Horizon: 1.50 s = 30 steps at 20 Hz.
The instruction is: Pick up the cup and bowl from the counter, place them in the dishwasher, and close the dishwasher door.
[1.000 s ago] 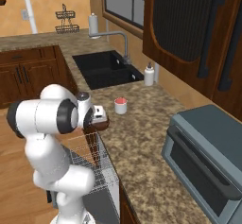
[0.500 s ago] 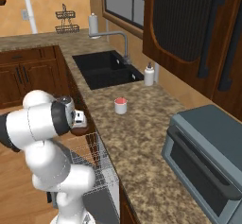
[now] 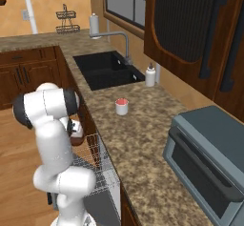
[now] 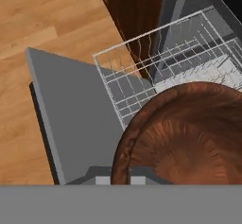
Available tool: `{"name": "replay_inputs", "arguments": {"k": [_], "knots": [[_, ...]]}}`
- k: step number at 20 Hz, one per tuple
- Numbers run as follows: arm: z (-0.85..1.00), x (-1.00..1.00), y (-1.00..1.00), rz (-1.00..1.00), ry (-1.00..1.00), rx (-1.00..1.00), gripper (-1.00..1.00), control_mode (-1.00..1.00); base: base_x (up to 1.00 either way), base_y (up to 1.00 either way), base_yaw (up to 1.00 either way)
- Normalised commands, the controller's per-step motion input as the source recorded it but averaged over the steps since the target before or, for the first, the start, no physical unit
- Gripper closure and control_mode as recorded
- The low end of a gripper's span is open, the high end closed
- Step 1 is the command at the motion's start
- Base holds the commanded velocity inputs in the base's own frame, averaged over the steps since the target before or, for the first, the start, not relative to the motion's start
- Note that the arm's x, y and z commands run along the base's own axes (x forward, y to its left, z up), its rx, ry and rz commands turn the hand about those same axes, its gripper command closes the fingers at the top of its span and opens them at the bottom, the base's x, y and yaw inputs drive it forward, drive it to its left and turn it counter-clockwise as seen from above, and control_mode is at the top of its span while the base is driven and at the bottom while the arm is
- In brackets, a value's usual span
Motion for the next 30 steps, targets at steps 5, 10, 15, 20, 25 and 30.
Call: {"name": "replay_inputs", "arguments": {"k": [5, 10, 15, 20, 25, 30], "knots": [[-0.46, 0.29, 0.23, -0.34, 0.03, 0.02, 1.00, -1.00, 0.00, 0.00, 0.00], [-0.31, 0.31, 0.11, -0.10, 0.00, -0.09, 1.00, -1.00, 0.00, 0.00, 0.00], [-0.41, 0.12, 0.14, 0.00, 0.00, -0.04, 1.00, -1.00, 0.00, 0.00, 0.00], [-0.51, 0.31, 0.00, 0.00, 0.02, 0.00, 1.00, -1.00, 0.00, 0.00, 0.00], [-0.42, 0.32, 0.00, 0.00, 0.00, 0.00, 1.00, -1.00, 0.00, 0.00, 0.00], [-0.44, 0.03, 0.00, 0.00, 0.00, 0.00, 1.00, -1.00, 0.00, 0.00, 0.00]]}}
